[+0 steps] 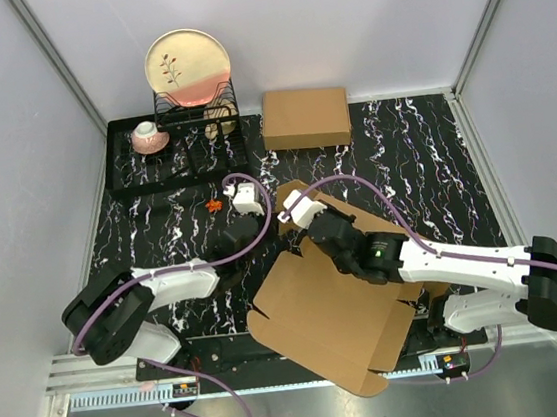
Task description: Fold the paper box
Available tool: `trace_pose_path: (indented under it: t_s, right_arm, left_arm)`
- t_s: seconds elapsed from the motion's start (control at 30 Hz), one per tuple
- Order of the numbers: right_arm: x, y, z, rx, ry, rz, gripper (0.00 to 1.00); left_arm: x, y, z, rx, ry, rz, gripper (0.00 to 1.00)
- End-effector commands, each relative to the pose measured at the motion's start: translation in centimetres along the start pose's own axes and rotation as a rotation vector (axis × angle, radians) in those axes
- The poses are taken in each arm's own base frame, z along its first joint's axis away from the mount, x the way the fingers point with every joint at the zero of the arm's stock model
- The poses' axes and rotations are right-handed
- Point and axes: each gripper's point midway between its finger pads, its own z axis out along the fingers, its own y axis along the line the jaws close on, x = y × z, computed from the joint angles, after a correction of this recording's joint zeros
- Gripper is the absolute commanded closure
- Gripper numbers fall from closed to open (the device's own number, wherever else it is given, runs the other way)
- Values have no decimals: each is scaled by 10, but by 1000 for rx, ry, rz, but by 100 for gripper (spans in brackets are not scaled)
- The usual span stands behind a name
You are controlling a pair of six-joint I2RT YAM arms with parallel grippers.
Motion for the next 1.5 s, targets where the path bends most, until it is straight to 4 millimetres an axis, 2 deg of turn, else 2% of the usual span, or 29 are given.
trace_pose_path:
  t_s: [0.0,0.03,0.1,0.2,0.33,0.43,0.5,0.53,0.6,0.67,0.77,0.8,0.93,1.0,1.13,1.23,1.37,1.47]
  right_arm:
    - [12,18,7,-78,38,52,100]
    - [14,18,9,-77,47,55,100]
    - [15,16,13,-69,57,70,100]
    - [16,17,16,-63,66,77,100]
    - [20,20,19,-55,80,72,100]
    - [21,15,19,-19,87,73,100]
    - [19,8,17,5,79,74,100]
    - [15,3,14,13,62,85,100]
    - [4,-2,5,16,24,97,100]
    - [1,-2,-1,24,9,77,100]
    - [-3,9,-11,15,0,27,100]
    - [-4,20,-14,0,-7,0,100]
    - [11,32,-13,25,28,-65,100]
    - [15,32,-12,51,33,-74,100]
    - [20,30,-9,93,37,-106,100]
    - [18,30,-9,97,49,-92,100]
    - [15,28,-13,78,43,-76,91]
    - [15,23,-17,77,53,-78,89]
  left_arm:
    - [-53,-40,-4,123,-91,-65,100]
    - [-50,-40,-7,119,-65,-66,100]
    - [-57,-49,-14,146,-53,-93,100]
    - [-59,-55,-23,162,-17,-122,100]
    - [-50,-59,-37,189,-19,-170,100]
    - [-45,-61,-46,226,-52,-198,100]
    - [-46,-62,-52,243,-78,-218,100]
    - [-41,-60,-56,254,-83,-223,100]
    - [-42,-59,-62,261,-111,-234,100]
    - [-38,-57,-69,278,-125,-249,100]
    - [-33,-57,-79,303,-138,-273,100]
    - [-32,-57,-81,308,-145,-277,100]
    - [-19,-61,-95,350,-145,-274,100]
    - [-17,-66,-100,376,-149,-283,100]
    - [-9,-64,-104,376,-143,-280,100]
    - [-10,-60,-103,356,-158,-269,100]
    - [-14,-57,-103,342,-184,-245,100]
    - [-14,-55,-103,343,-197,-238,100]
